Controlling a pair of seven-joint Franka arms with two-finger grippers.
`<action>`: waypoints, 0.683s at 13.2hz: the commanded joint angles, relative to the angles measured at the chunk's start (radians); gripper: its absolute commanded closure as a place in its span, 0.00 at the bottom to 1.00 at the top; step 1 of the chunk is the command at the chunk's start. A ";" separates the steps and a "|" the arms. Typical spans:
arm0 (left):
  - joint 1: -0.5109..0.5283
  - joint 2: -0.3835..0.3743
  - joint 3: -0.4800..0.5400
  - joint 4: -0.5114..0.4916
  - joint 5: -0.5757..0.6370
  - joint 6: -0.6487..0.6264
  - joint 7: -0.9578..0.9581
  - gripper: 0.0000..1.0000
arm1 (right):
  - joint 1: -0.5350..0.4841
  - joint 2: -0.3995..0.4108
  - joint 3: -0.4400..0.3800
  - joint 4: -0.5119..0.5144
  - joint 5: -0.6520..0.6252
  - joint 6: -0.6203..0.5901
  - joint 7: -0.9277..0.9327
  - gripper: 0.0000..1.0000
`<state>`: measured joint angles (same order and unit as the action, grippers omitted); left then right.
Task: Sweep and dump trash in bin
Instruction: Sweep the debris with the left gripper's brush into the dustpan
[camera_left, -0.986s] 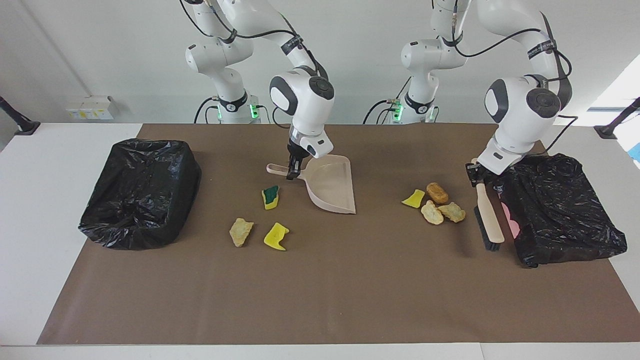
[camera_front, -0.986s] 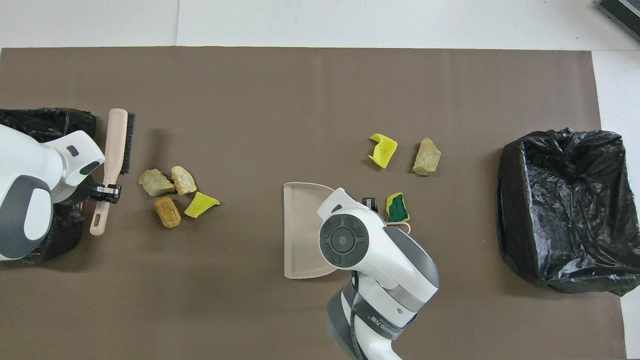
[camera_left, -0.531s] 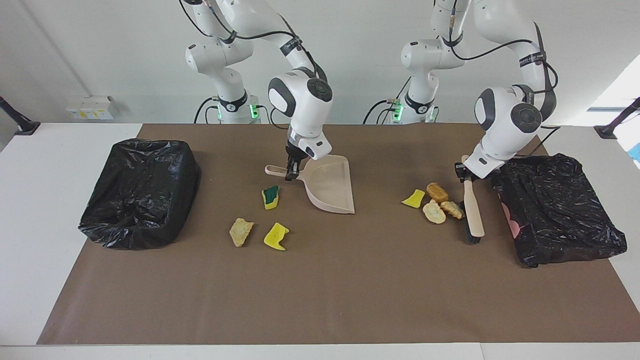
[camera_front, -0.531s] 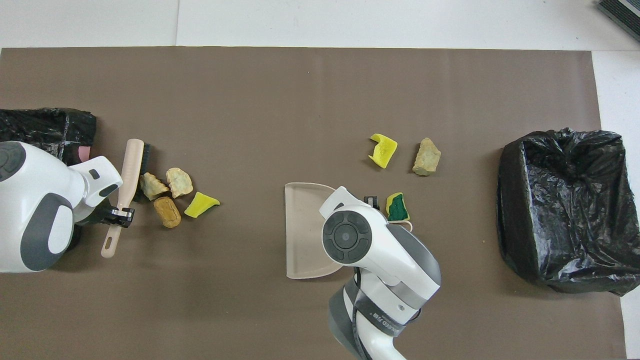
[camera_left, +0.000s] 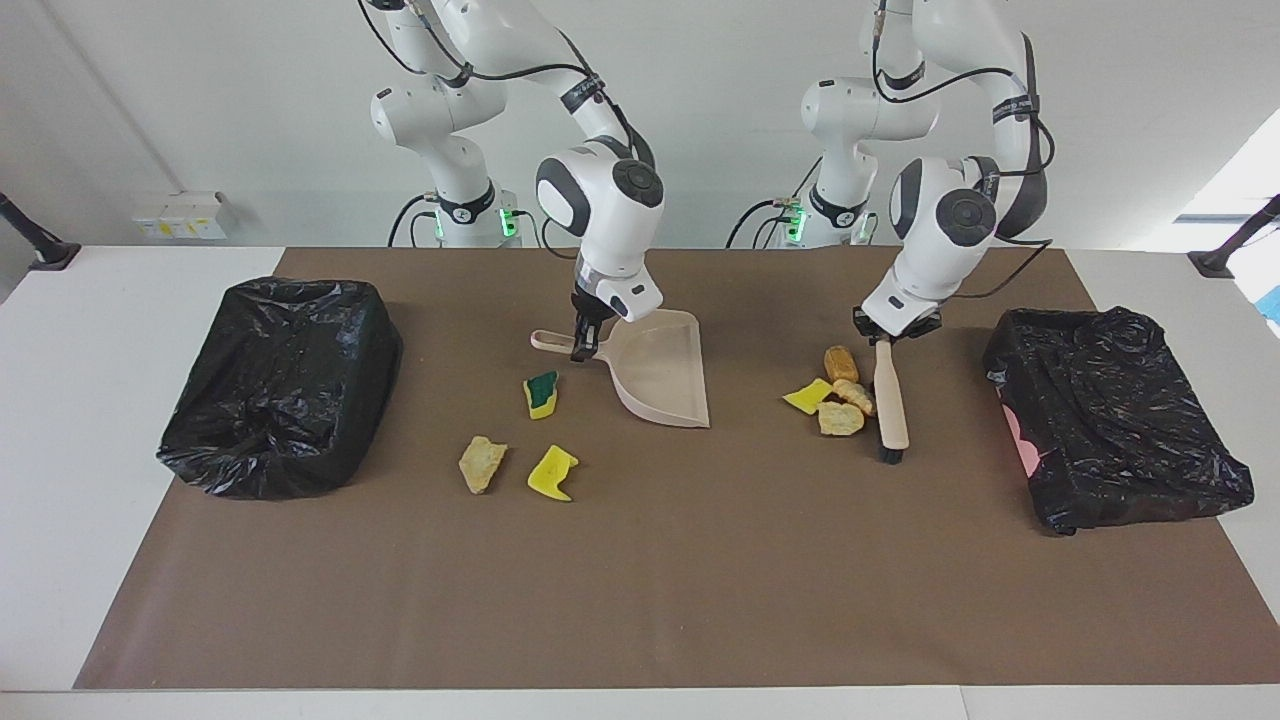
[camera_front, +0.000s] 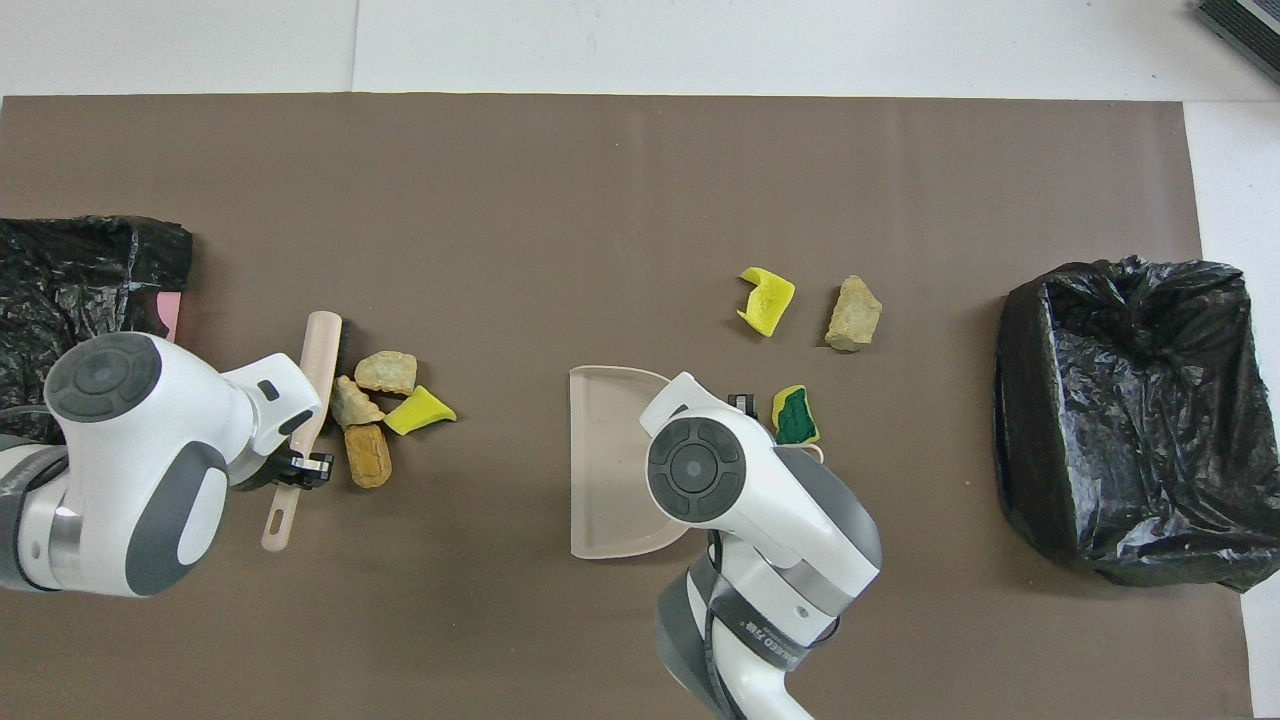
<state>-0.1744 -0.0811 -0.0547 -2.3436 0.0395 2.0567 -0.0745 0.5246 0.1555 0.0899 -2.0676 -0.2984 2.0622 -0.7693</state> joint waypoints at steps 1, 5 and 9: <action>-0.094 -0.042 0.012 -0.037 -0.041 0.023 -0.053 1.00 | -0.005 0.018 0.004 0.009 0.027 0.009 -0.025 1.00; -0.243 -0.055 0.012 -0.037 -0.121 0.023 -0.116 1.00 | 0.005 0.035 0.004 0.009 0.035 0.027 -0.021 1.00; -0.353 -0.063 0.012 -0.036 -0.194 0.028 -0.139 1.00 | 0.006 0.039 0.004 0.009 0.036 0.027 -0.021 1.00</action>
<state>-0.4792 -0.1079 -0.0594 -2.3486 -0.1186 2.0610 -0.2038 0.5289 0.1691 0.0902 -2.0652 -0.2942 2.0635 -0.7694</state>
